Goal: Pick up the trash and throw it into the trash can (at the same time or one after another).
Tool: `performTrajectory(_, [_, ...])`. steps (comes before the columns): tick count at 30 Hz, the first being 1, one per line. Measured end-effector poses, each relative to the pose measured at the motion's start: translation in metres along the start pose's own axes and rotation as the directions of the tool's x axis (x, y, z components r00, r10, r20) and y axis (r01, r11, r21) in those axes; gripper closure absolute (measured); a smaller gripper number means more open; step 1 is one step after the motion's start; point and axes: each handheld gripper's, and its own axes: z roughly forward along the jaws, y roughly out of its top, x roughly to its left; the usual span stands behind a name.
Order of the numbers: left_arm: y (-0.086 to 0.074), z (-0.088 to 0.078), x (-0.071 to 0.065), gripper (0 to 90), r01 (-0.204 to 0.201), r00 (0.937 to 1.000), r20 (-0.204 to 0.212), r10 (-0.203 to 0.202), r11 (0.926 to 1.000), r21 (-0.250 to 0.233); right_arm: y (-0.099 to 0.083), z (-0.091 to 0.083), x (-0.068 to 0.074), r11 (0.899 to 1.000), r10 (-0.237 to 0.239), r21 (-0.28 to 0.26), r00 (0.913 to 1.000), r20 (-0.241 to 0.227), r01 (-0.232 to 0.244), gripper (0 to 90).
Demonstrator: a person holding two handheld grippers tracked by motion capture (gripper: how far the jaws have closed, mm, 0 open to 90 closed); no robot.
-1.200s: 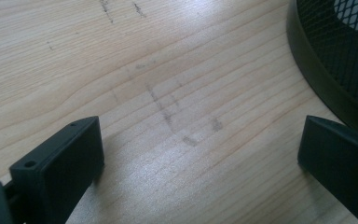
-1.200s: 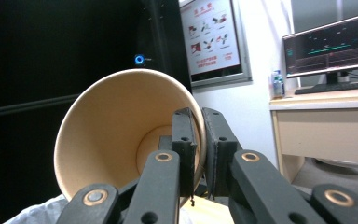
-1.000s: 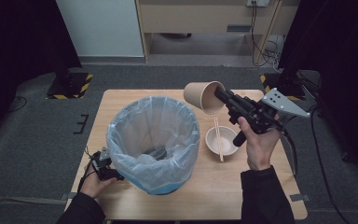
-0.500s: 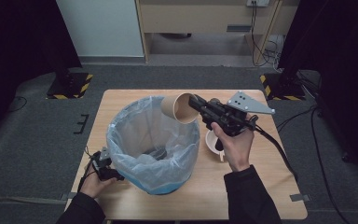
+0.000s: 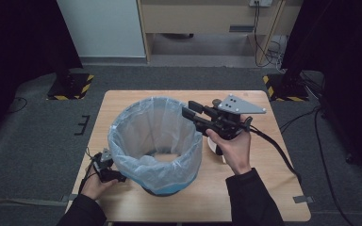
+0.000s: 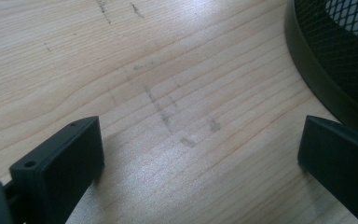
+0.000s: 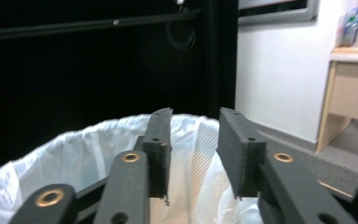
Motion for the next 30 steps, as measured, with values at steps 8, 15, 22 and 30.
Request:
performTrajectory(8, [0.000, 0.000, 0.000, 0.0, 0.000, 1.0000, 0.000, 0.000, 1.0000, 0.000, 0.026, -0.037, -0.021, 0.996, -0.041, -0.071, 0.9864, 0.159, 0.053, 46.7])
performTrajectory(15, [0.000, 0.000, 0.000, 0.0, 0.000, 1.0000, 0.000, 0.000, 1.0000, 0.000, 0.031, -0.058, -0.035, 0.994, -0.055, -0.080, 0.9569, 0.285, 0.081, 39.2])
performTrajectory(22, [0.000, 0.000, 0.000, 0.0, 0.000, 1.0000, 0.000, 0.000, 1.0000, 0.000, 0.008, -0.070, -0.059, 0.995, 0.014, -0.096, 0.9371, 0.349, 0.021, 42.4])
performTrajectory(30, [0.000, 0.000, 0.000, 0.0, 0.000, 1.0000, 0.000, 0.000, 1.0000, 0.000, -0.053, -0.071, -0.091, 0.997, 0.062, 0.010, 0.9040, 0.423, -0.073, 53.1])
